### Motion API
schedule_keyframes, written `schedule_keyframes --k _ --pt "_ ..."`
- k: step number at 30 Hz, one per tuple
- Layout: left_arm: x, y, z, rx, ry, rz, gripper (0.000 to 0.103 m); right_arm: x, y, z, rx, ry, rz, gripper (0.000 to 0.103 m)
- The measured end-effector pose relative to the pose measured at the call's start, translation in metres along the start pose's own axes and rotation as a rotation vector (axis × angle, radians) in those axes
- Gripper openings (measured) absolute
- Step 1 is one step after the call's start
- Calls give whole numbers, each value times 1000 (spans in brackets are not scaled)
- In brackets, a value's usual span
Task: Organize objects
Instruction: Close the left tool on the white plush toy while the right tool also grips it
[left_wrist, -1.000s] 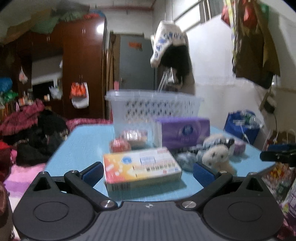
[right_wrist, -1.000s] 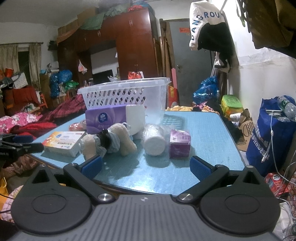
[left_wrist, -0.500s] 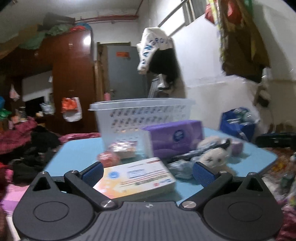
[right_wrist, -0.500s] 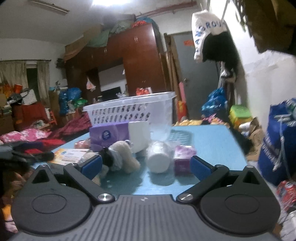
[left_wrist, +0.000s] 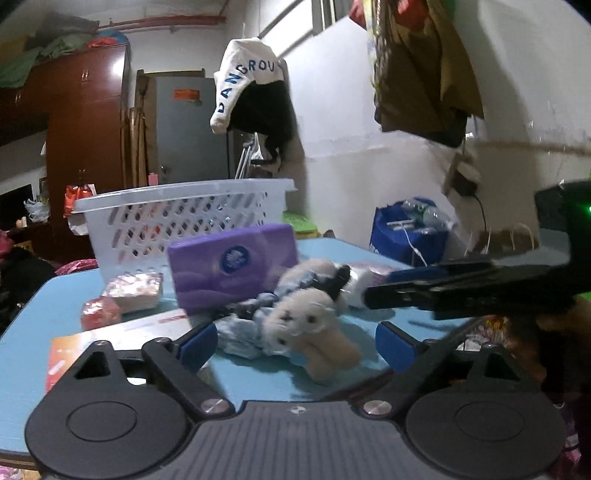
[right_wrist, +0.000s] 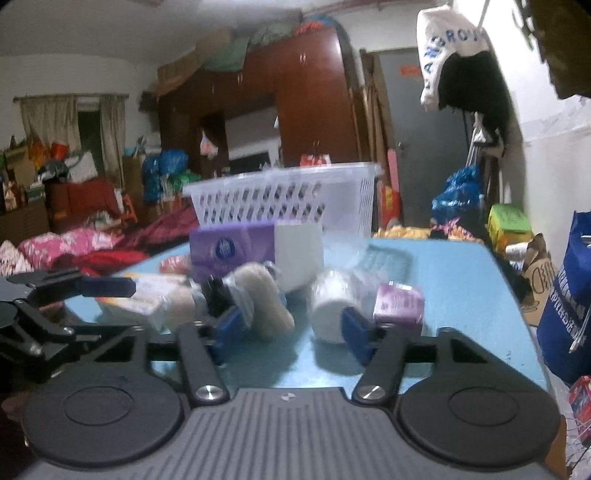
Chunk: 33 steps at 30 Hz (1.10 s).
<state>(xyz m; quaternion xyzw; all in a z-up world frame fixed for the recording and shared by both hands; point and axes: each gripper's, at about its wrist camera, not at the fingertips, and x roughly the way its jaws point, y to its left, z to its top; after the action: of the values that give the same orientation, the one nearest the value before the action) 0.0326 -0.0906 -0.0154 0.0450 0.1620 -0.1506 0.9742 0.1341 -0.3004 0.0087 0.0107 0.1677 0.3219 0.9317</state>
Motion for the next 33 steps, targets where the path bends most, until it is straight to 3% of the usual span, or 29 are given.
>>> schedule_keyframes --k 7,14,19,21,23,26,28,33 --pt "-1 -16 -5 9 11 47 91 5 4 0 -28 20 39 51" --pt "19 -28 -8 30 53 71 78 9 10 5 -79 24 75 41" --pt "28 -32 -9 43 46 107 75 18 9 5 -84 47 83 37" --pt "31 -32 -9 45 39 129 70 19 9 5 -87 47 84 37" --pt "33 -29 -10 35 33 151 60 21 8 6 -91 42 89 34" --pt "33 -22 -11 15 37 156 54 23 7 5 -95 42 98 26" --pt "33 -17 -11 1 44 160 43 22 8 3 -100 47 108 23" --pt "30 -7 -16 -29 50 160 35 16 8 0 -109 39 100 22"
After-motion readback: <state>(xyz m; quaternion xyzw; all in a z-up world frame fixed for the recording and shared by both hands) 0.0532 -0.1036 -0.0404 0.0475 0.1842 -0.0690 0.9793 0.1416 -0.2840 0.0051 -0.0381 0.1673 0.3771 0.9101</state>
